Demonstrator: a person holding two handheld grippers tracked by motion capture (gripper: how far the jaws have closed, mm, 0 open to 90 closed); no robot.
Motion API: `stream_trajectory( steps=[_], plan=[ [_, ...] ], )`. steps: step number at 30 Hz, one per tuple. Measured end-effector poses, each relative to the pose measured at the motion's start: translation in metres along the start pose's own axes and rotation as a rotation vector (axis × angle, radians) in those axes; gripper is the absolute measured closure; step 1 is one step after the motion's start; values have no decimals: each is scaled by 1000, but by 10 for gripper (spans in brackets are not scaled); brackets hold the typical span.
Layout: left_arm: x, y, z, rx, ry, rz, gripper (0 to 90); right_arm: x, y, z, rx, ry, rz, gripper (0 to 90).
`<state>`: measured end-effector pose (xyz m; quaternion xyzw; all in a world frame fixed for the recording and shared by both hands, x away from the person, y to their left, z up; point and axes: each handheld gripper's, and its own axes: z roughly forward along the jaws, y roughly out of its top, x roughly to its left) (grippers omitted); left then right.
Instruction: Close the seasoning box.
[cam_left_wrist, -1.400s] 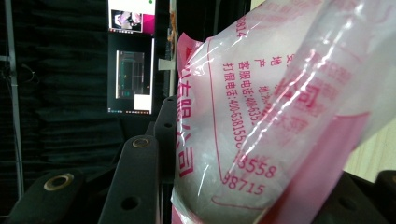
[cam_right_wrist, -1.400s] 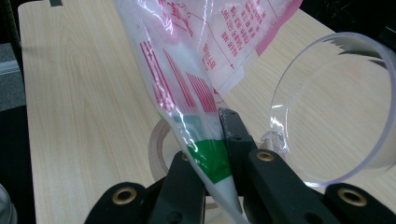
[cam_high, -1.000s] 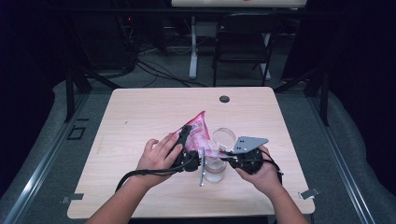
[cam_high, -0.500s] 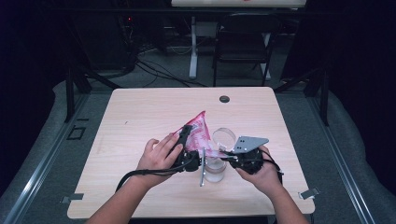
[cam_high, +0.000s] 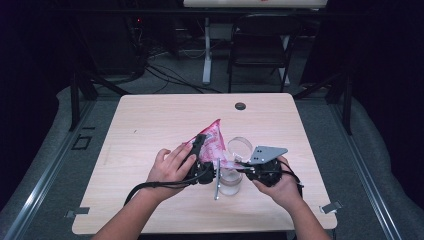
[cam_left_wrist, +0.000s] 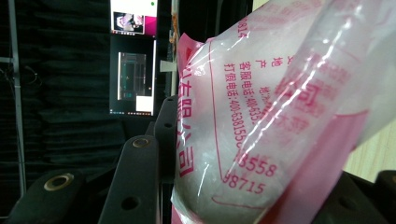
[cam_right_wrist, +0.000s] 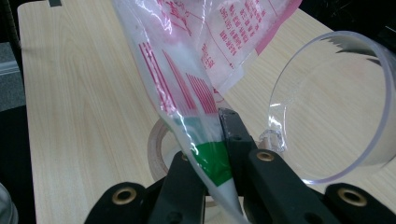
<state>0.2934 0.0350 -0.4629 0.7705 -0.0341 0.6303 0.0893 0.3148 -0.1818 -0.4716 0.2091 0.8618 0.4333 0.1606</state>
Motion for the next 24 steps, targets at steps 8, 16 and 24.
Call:
stream_trajectory(
  steps=[8,16,24],
  plan=[
    [1,1,-1,7,-3,4,620,0,-1,1,0,-1,2,880],
    [0,2,-2,8,-3,4,620,0,-1,2,6,0,2,880],
    [0,2,-1,-7,3,1,621,0,-1,1,9,1,-1,880]
  ],
)
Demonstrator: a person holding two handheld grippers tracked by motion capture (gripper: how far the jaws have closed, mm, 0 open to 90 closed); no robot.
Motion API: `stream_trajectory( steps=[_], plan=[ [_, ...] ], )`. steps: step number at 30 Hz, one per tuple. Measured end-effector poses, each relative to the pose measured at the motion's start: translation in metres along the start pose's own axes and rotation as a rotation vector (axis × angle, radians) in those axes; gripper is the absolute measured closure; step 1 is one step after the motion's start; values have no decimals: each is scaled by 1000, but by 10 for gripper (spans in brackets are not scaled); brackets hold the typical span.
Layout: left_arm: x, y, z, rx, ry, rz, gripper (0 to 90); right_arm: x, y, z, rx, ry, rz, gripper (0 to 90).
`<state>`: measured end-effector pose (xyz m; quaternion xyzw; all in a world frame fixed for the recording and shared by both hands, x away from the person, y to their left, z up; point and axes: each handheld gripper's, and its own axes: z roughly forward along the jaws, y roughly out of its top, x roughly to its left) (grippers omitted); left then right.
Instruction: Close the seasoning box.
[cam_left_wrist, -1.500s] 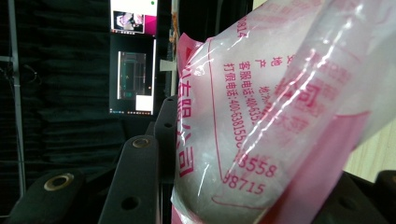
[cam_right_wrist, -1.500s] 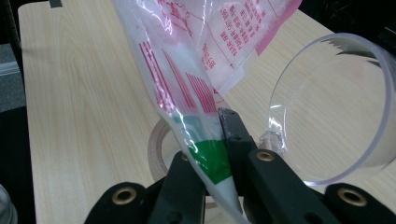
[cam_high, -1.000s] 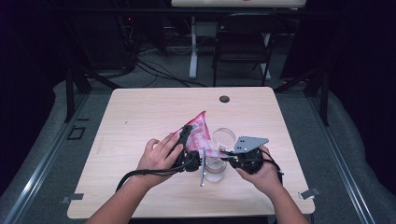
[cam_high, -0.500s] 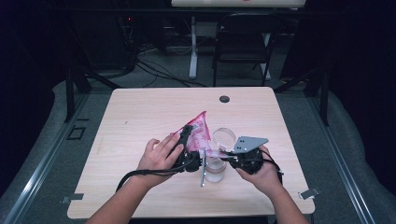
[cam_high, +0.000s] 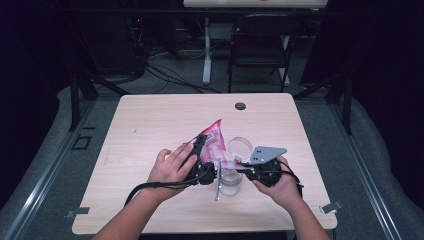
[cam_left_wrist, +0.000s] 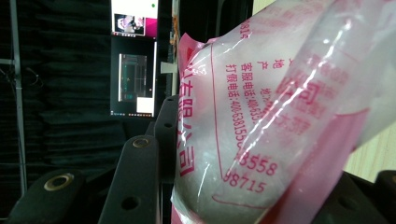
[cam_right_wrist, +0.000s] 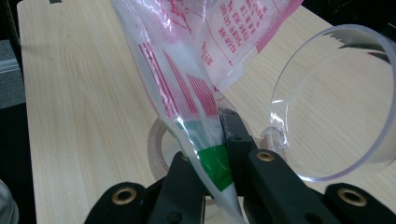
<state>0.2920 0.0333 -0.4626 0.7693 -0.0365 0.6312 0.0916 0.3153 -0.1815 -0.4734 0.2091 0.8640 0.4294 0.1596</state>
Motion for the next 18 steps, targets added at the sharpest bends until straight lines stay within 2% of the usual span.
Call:
stream_trajectory(
  steps=[8,18],
  plan=[
    [1,1,-1,8,-4,3,621,0,0,0,2,-1,0,880],
    [0,2,0,-8,2,4,621,0,-1,-1,4,-1,4,881]
  ],
)
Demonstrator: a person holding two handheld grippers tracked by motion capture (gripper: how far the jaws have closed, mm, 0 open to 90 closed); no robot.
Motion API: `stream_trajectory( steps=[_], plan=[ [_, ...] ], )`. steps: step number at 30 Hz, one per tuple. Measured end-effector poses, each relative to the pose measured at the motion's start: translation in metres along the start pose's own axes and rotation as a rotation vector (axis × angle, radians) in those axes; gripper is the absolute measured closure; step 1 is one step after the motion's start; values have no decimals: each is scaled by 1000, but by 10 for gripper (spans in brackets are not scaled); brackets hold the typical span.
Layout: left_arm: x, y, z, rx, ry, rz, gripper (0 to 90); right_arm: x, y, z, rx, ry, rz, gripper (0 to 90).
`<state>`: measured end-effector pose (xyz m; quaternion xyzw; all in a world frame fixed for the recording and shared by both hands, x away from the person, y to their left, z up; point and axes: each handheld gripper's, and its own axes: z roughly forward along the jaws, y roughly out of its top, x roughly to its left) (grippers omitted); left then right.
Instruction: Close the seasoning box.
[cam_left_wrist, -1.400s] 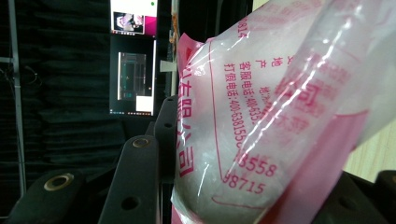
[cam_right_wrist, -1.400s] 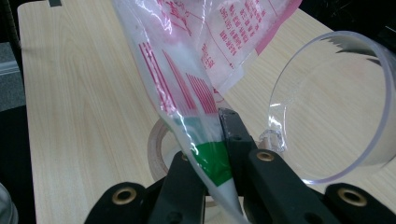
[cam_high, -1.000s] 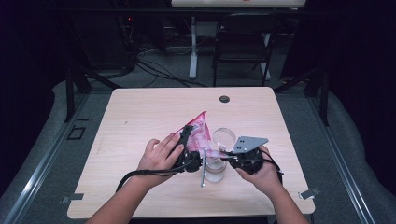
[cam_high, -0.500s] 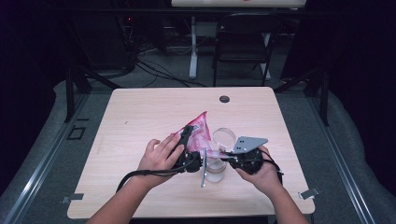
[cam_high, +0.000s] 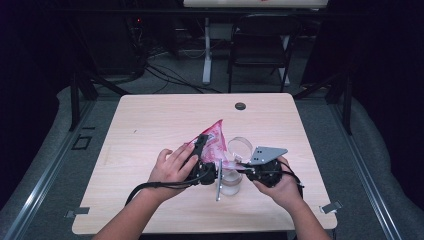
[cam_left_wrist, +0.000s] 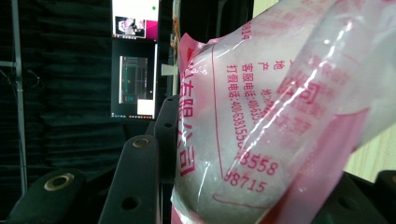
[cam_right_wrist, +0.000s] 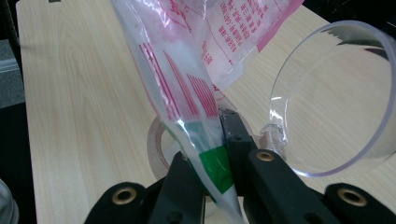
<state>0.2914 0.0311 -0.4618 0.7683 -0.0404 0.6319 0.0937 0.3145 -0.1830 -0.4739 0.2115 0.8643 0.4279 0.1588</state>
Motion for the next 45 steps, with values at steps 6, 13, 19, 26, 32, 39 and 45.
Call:
stream_trajectory(
  steps=[6,13,19,26,32,39,45],
  plan=[
    [0,0,0,-2,0,-1,621,0,0,0,1,0,1,880],
    [0,1,-1,8,-5,2,621,0,0,0,3,1,0,881],
    [0,0,0,0,-1,1,621,0,0,1,3,0,1,881],
    [0,1,0,-1,0,1,621,0,-1,2,4,0,1,881],
    [0,2,-1,7,-11,-2,621,0,-1,2,5,1,1,881],
    [0,2,0,-6,1,2,621,0,-1,2,6,0,2,880],
    [0,3,-1,6,-7,7,621,-1,-2,2,11,1,2,881]
  ],
)
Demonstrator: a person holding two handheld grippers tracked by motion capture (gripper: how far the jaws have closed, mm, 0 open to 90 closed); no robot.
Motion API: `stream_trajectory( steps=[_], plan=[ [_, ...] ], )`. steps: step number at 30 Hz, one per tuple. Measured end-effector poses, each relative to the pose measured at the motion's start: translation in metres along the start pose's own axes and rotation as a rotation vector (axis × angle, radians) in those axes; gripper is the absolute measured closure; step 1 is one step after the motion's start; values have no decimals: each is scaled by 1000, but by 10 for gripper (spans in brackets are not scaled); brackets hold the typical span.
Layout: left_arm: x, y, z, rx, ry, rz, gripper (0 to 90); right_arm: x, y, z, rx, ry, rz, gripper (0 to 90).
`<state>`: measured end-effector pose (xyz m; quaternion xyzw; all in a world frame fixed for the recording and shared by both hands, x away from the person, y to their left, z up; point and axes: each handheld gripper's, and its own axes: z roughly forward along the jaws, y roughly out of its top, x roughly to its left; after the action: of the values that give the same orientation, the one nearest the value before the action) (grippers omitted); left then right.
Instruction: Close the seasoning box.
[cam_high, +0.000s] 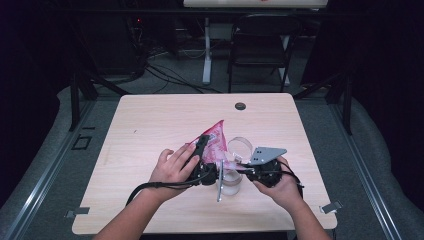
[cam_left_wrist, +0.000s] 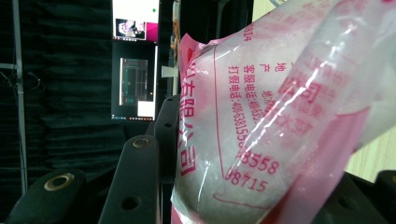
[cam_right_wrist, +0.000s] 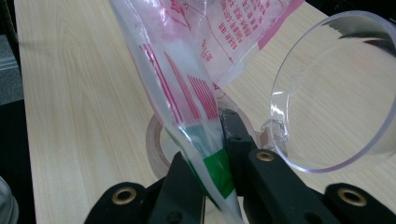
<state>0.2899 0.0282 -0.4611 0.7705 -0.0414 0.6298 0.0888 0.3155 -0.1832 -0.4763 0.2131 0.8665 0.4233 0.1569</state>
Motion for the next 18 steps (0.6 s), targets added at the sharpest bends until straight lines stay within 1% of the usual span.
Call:
stream_trajectory(
  steps=[6,7,9,10,18],
  plan=[
    [0,0,0,1,0,1,621,-1,-1,0,2,2,0,882],
    [0,0,0,1,1,2,621,0,-1,0,1,-4,-1,884],
    [-1,-1,1,-11,4,-9,622,0,-1,0,3,-2,-6,887],
    [0,0,1,-12,8,3,622,0,-1,0,3,-1,-6,889],
    [-1,-1,1,-13,5,1,622,0,-1,0,6,4,-1,896]
  ],
)
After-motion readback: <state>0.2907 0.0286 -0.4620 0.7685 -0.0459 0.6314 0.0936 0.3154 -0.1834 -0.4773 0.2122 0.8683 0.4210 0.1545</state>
